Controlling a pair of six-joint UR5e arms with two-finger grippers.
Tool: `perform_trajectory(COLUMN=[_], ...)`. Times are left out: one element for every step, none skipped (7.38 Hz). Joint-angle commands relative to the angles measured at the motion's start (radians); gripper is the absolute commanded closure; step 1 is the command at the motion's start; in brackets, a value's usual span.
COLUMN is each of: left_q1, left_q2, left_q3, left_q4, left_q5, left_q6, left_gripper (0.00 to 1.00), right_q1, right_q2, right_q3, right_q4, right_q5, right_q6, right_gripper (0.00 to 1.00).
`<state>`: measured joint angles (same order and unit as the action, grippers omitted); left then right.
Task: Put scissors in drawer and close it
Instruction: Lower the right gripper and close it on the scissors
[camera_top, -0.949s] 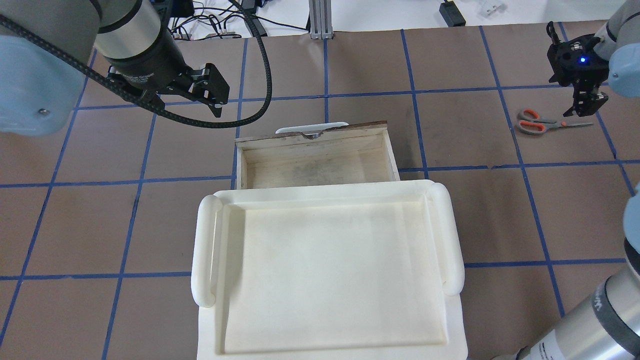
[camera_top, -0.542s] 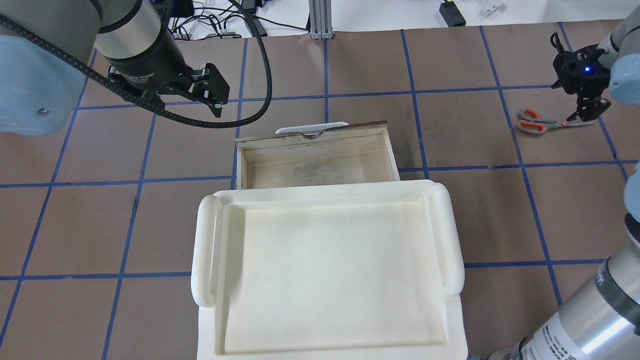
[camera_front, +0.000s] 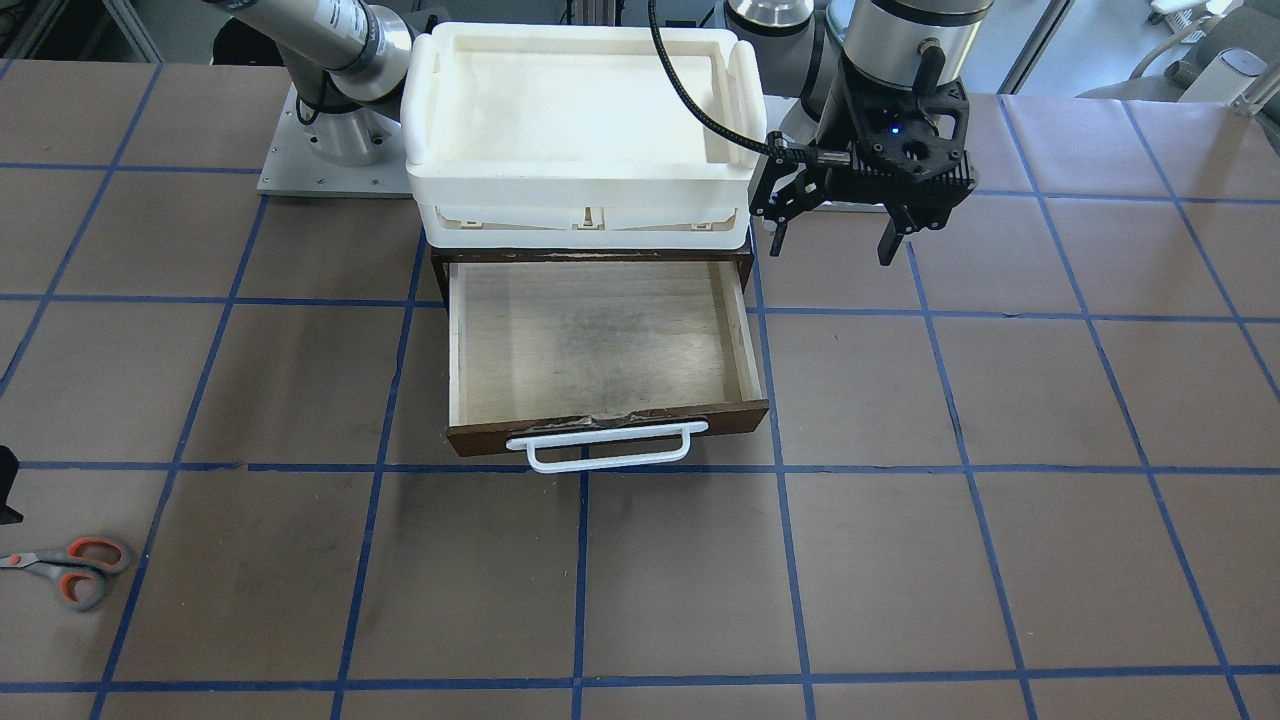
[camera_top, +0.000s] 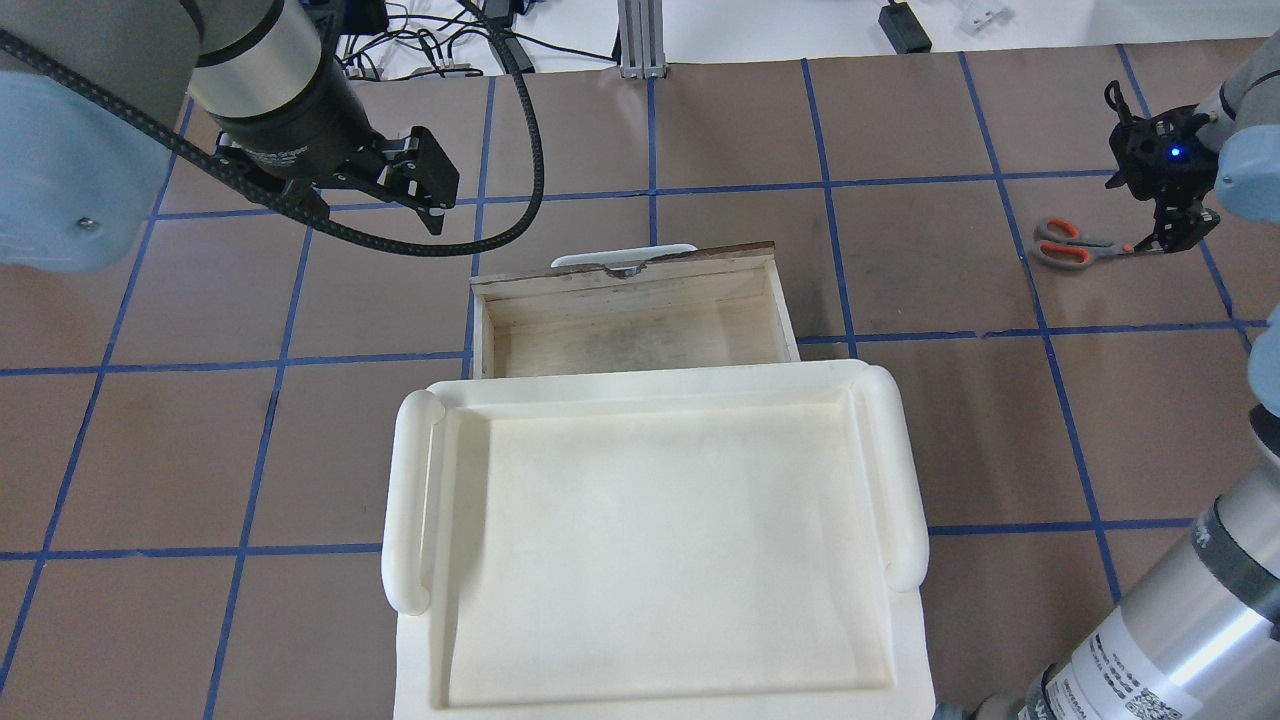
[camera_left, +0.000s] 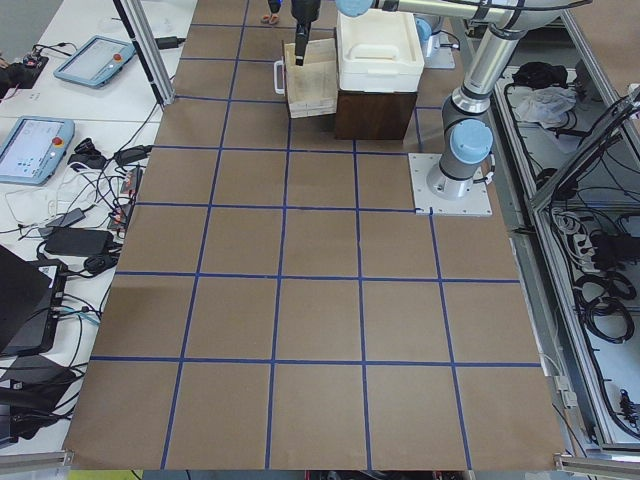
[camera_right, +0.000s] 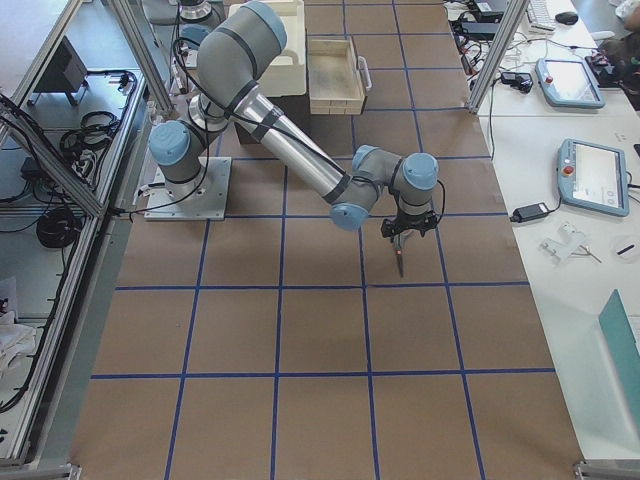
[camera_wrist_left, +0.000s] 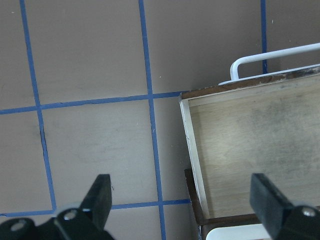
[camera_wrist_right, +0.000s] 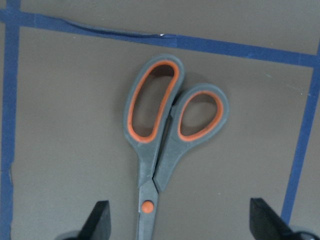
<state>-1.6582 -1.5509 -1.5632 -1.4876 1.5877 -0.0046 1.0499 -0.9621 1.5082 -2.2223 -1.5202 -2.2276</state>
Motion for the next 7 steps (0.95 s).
perform_trajectory(left_q1=[0.0, 0.0, 0.0, 0.0, 0.0, 0.0, 0.0], left_q2=[0.0, -0.002, 0.0, 0.0, 0.0, 0.0, 0.0], left_q3=[0.0, 0.0, 0.0, 0.0, 0.0, 0.0, 0.0], left_q4=[0.0, 0.001, 0.0, 0.001, 0.001, 0.001, 0.001], left_q5=[0.001, 0.0, 0.0, 0.0, 0.0, 0.0, 0.0], left_q6=[0.0, 0.0, 0.0, 0.0, 0.0, 0.0, 0.0], left_gripper=[0.0, 0.0, 0.0, 0.0, 0.0, 0.0, 0.0], right_q1=[-0.001, -0.001, -0.001, -0.001, -0.001, -0.001, -0.001], right_q2=[0.022, 0.032, 0.04, 0.049, 0.057, 0.06, 0.062], right_q3=[0.0, 0.0, 0.0, 0.001, 0.001, 0.001, 0.001], right_q4=[-0.032, -0.042, -0.042, -0.042, -0.042, -0.042, -0.04], right_q5=[-0.002, -0.002, -0.002, 0.0, -0.002, -0.003, -0.002], right_q6=[-0.016, -0.018, -0.018, -0.021, -0.029, -0.027, -0.029], right_gripper=[0.04, 0.04, 0.04, 0.04, 0.04, 0.03, 0.04])
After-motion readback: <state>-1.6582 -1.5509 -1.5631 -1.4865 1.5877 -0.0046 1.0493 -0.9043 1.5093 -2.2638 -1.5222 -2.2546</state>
